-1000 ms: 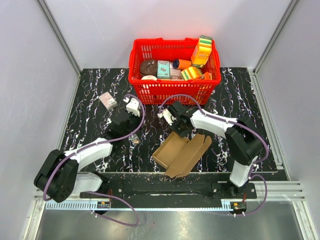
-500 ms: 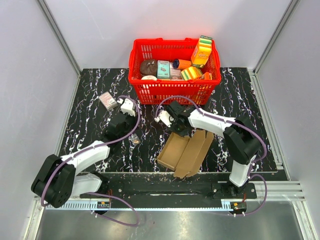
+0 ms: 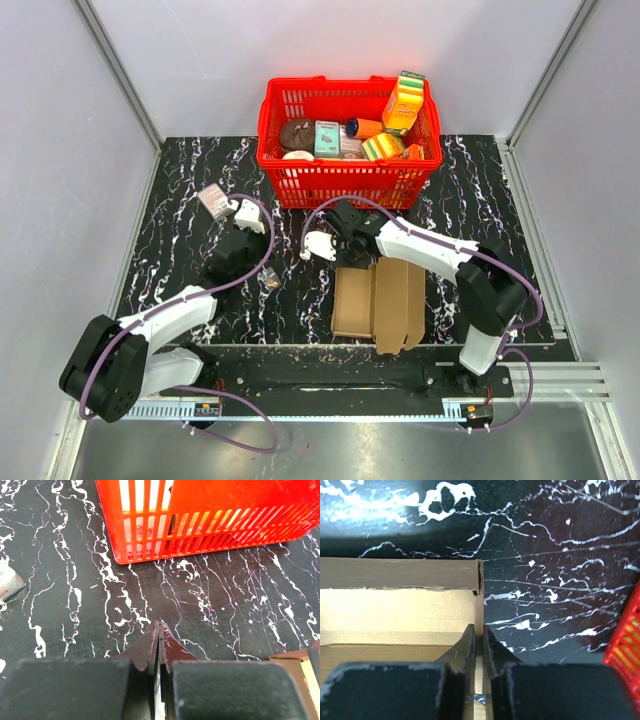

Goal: Fold the paper box

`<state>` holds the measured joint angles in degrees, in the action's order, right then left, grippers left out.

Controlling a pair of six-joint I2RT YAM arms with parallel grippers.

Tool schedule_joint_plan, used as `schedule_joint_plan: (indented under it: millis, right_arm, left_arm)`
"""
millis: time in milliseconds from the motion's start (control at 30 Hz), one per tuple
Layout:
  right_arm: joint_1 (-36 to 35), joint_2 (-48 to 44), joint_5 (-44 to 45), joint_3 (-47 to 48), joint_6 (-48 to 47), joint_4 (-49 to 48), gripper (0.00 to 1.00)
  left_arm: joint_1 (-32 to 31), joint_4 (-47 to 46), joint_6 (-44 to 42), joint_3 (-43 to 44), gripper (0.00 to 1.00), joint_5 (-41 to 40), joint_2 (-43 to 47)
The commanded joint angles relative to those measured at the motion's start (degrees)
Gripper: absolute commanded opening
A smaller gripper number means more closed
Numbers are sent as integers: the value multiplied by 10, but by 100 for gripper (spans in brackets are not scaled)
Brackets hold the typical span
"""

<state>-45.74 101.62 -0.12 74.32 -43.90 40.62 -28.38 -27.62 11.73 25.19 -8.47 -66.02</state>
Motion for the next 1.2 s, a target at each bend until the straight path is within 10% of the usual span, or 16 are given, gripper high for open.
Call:
schedule_joint_plan:
  millis: [0,700,1167]
  right_arm:
    - [-4,-6,-32,21,-150,40,0]
    - [-10,14,-54,6,-389,39,0]
    - [-15,11,-78,29,-351,19,61]
  left_arm:
    - [5,-39,7,-5,0,-14,14]
    - [8,-38,4,-4,0,-15,15]
    - [10,-38,3,-5,0,-16,19]
